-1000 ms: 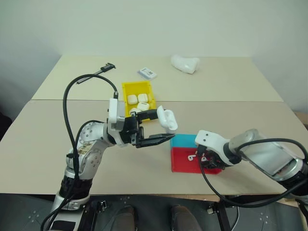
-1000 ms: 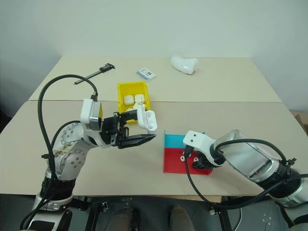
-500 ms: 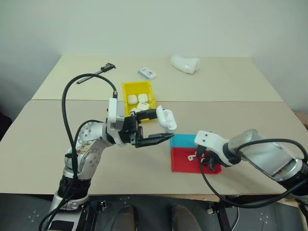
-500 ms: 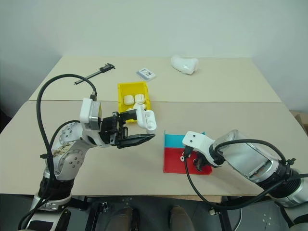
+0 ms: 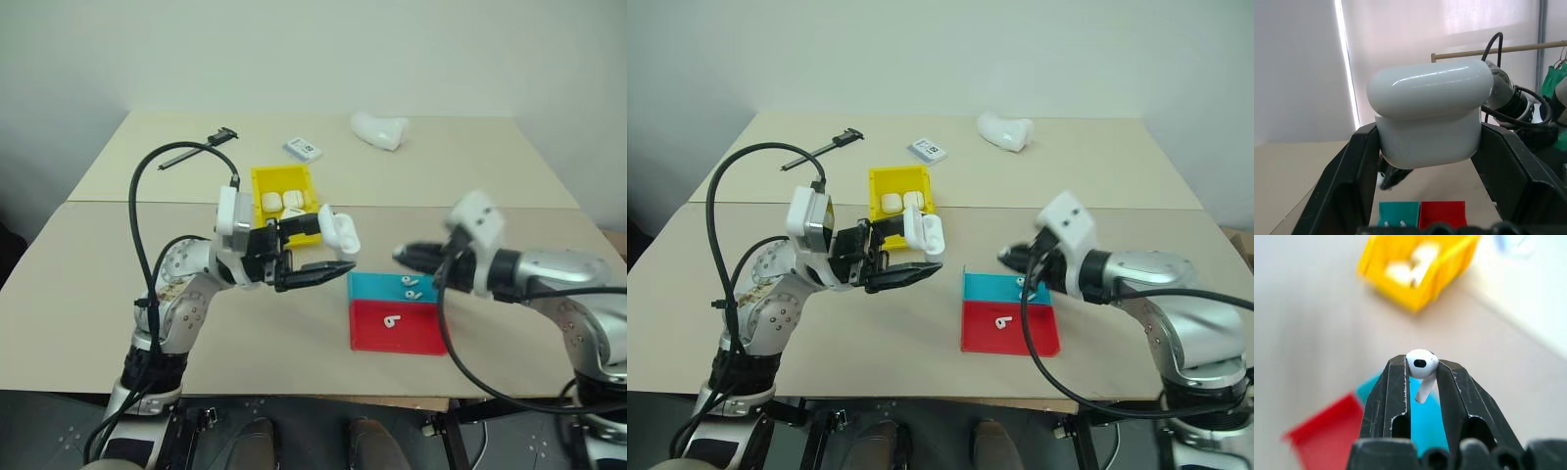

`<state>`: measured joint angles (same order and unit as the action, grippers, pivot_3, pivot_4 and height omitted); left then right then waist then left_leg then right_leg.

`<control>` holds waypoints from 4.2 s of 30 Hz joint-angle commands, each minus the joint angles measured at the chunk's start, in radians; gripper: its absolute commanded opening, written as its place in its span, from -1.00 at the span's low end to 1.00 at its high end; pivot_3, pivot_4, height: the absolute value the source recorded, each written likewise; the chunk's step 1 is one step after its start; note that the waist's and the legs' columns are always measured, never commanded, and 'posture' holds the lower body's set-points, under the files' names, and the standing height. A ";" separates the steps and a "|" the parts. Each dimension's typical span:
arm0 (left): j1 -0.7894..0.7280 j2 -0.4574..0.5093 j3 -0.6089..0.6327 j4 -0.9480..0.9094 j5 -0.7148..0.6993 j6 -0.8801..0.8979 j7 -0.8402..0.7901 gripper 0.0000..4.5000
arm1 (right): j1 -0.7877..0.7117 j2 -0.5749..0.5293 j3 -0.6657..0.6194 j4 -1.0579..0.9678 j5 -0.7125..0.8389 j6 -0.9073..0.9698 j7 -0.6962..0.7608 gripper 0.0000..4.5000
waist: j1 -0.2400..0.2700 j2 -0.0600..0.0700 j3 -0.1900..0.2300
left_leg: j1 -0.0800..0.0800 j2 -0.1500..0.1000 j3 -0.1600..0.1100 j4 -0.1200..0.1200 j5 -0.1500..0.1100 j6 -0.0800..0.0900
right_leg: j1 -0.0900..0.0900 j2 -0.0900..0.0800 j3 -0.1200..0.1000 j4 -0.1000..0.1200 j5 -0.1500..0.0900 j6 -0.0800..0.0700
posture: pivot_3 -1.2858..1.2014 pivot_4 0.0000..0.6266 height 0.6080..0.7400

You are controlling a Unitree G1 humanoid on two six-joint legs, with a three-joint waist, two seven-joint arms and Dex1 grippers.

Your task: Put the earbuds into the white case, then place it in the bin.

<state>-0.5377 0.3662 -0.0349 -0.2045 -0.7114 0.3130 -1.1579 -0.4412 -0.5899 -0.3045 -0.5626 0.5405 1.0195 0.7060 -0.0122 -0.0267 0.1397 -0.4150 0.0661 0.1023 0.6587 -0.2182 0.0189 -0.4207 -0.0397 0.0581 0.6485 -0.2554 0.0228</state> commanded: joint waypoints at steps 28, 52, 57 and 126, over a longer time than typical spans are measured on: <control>-0.094 -0.046 -0.036 0.019 -0.019 0.006 -0.058 0.26 | -0.023 0.007 0.063 -0.146 0.445 -0.286 -0.133 -0.73 | -0.003 0.001 0.000 | 0.000 0.000 -0.001 0.000 0.000 0.000 | 0.000 0.000 0.000 0.000 0.000 0.000 | 0.03 -0.52 1.00; -0.094 -0.041 -0.030 0.015 -0.004 0.000 -0.059 0.26 | 0.018 -0.063 0.071 -0.098 0.409 -0.386 -0.083 0.57 | -0.002 0.001 0.000 | 0.000 0.000 -0.001 0.000 0.000 0.000 | 0.000 0.000 0.000 -0.001 0.000 0.000 | 0.03 -0.52 1.00; -0.082 -0.033 -0.025 -0.003 -0.001 0.002 -0.040 0.26 | -0.020 -0.149 -0.015 0.022 0.341 -0.405 -0.083 0.57 | -0.001 0.001 0.000 | 0.000 0.000 -0.001 0.000 0.000 0.000 | 0.000 0.000 0.000 -0.001 0.000 0.000 | 0.03 -0.52 1.00; 0.003 -0.008 -0.020 -0.111 0.011 -0.025 0.069 0.26 | -0.577 -0.100 0.739 1.303 -0.827 -1.277 0.753 -0.73 | -0.003 0.004 0.000 | 0.006 0.001 0.012 0.000 -0.001 0.001 | 0.002 0.000 0.004 0.001 0.000 -0.001 | 0.03 -0.52 1.00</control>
<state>-0.5301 0.3588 -0.0630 -0.2876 -0.6916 0.3041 -1.0880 -1.0261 -0.6760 0.4836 0.7906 -0.3330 -0.2986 1.4535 -0.0150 -0.0231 0.1400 -0.4098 0.0669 0.1138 0.6589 -0.2189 0.0200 -0.4193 -0.0398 0.0618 0.6493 -0.2553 0.0221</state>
